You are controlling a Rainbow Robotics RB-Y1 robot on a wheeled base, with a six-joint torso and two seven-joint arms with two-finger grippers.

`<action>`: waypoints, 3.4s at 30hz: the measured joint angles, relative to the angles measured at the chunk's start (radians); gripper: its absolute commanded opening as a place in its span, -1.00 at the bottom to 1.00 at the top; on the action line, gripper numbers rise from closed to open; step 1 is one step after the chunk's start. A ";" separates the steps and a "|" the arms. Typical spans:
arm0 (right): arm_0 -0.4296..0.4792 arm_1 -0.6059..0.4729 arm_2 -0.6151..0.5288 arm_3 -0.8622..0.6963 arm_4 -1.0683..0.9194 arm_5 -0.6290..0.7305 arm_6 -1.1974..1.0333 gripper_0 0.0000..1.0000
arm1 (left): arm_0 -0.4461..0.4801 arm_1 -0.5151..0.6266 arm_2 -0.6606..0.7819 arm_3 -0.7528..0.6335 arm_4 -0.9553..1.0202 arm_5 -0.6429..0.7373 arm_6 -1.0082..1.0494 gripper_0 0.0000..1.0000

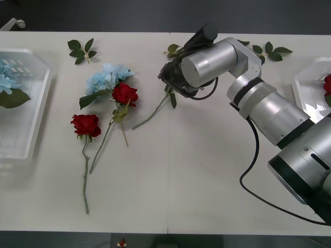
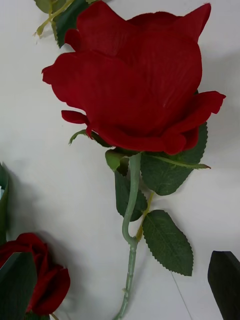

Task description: Put the red flowers into the right box and the blue flowers into the left box

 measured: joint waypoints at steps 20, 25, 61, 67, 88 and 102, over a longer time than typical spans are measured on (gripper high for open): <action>-0.178 0.172 0.090 0.438 0.109 -0.063 -0.070 1.00 | -0.044 0.000 -0.002 0.002 0.032 0.086 -0.003 0.18; -0.202 0.204 0.088 0.521 0.121 -0.101 -0.092 1.00 | -0.109 0.000 0.019 -0.016 0.112 0.308 -0.006 0.56; -0.210 0.200 0.073 0.535 0.089 -0.023 -0.095 -1.00 | -0.484 -0.267 -0.427 -0.170 -0.259 0.634 -0.045 1.00; -0.209 0.090 0.013 0.311 0.060 0.180 -0.017 -1.00 | -0.397 -0.292 -0.433 -0.170 -0.283 0.554 -0.045 1.00; 0.006 -0.434 -0.079 -0.321 -0.114 0.457 0.253 -1.00 | -0.329 -0.354 -0.433 -0.170 -0.396 0.499 -0.045 0.61; 0.225 -0.721 -0.330 -0.403 -0.208 0.455 0.627 -1.00 | -0.332 -0.378 -0.433 -0.143 -0.433 0.499 -0.045 0.57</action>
